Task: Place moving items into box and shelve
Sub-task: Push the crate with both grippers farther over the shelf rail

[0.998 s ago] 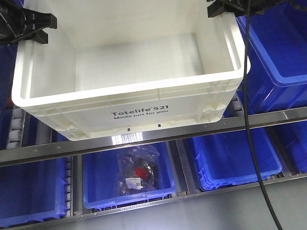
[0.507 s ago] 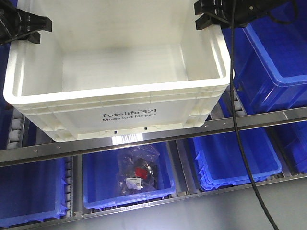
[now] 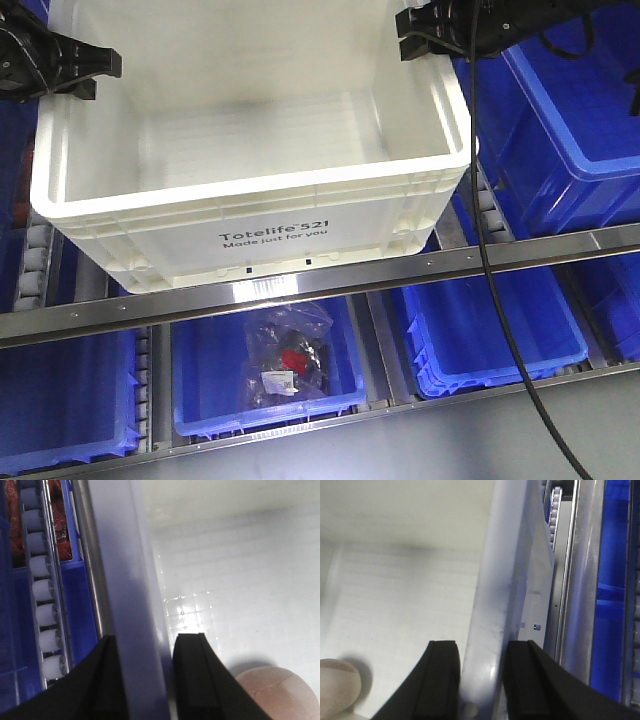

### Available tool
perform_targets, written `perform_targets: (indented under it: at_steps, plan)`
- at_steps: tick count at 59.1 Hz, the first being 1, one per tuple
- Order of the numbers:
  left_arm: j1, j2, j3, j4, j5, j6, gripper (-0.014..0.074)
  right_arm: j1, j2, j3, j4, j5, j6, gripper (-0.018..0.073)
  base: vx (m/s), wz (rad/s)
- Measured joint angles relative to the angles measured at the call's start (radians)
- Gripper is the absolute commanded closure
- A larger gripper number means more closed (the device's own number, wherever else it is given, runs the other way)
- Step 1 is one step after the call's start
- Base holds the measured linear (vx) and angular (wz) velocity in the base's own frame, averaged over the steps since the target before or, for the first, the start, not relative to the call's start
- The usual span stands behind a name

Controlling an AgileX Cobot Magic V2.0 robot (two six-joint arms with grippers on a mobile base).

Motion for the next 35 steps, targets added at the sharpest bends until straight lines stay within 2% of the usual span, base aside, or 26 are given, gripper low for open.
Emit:
perform_targets:
  at_steps: [15, 35]
  plan:
    - [0.005, 0.001, 0.001, 0.009, -0.037, -0.001, 0.0610, -0.003, 0.018, 0.000, 0.037, -0.042, -0.052, 0.0571, 0.00, 0.00]
    - [0.005, 0.003, 0.001, 0.039, -0.046, -0.007, 0.0610, -0.003, 0.050, 0.000, 0.060, -0.055, -0.060, 0.0571, 0.00, 0.00]
